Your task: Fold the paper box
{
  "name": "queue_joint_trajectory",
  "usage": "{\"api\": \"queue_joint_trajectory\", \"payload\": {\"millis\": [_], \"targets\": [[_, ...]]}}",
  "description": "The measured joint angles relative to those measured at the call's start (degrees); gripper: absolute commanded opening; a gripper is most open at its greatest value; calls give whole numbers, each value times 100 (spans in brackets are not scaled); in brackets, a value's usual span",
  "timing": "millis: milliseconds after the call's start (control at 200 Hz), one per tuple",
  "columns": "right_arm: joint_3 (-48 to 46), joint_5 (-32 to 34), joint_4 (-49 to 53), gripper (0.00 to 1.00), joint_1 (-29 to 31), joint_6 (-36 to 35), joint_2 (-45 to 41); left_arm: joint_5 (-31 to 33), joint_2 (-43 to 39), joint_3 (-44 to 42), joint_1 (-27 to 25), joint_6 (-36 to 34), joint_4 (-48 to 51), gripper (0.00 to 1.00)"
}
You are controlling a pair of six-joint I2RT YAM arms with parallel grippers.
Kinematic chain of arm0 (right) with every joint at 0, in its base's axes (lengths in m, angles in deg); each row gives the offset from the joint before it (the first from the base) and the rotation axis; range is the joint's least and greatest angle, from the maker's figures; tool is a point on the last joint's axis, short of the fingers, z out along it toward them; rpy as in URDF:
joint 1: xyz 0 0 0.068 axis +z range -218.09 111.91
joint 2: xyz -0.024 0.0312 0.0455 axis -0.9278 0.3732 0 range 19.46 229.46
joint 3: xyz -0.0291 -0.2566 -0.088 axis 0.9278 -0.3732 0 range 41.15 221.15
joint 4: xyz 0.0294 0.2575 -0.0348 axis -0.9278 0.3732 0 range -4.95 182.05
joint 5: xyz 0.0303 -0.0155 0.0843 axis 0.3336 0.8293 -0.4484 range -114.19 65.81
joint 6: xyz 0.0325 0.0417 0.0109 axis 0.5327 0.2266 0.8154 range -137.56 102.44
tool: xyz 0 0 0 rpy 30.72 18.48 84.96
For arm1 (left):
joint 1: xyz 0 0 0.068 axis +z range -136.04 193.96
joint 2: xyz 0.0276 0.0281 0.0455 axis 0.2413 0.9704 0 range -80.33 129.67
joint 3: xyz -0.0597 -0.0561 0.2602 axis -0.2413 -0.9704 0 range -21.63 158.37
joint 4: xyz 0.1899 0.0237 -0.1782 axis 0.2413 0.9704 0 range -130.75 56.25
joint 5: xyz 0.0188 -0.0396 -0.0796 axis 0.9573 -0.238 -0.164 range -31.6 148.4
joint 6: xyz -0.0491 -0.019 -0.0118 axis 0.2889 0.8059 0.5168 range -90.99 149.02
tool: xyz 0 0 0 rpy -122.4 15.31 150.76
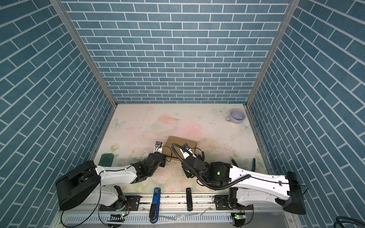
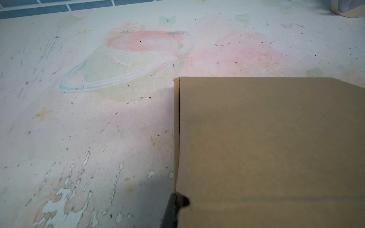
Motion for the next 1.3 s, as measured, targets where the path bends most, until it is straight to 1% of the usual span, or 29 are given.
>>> {"api": "queue_joint_trajectory", "payload": {"millis": [130,280,530,720,895,1135,1300], "targets": [[44,35,-186,43,-227,-103,404,-2,-46,-2,-2,-2,83,9],[46,-111,-400,43,-581,-129,730,-15,-96,-4,-7,-2,162,10],[46,-407,-592,42,-852,-129,1344,-68,-120,-22,-17,-2,236,11],[44,-575,-789,42,-953,-120,1440,-103,-205,-68,-31,-4,332,15],[35,-678,-957,41,-1027,-98,1475,-109,-474,-195,-37,-2,494,19],[20,-789,-1130,40,-1130,-15,1652,-105,-981,-339,-37,-4,728,20],[-22,-868,-1255,39,-1182,-11,1869,-107,-1185,-348,-37,-7,850,21]]}}
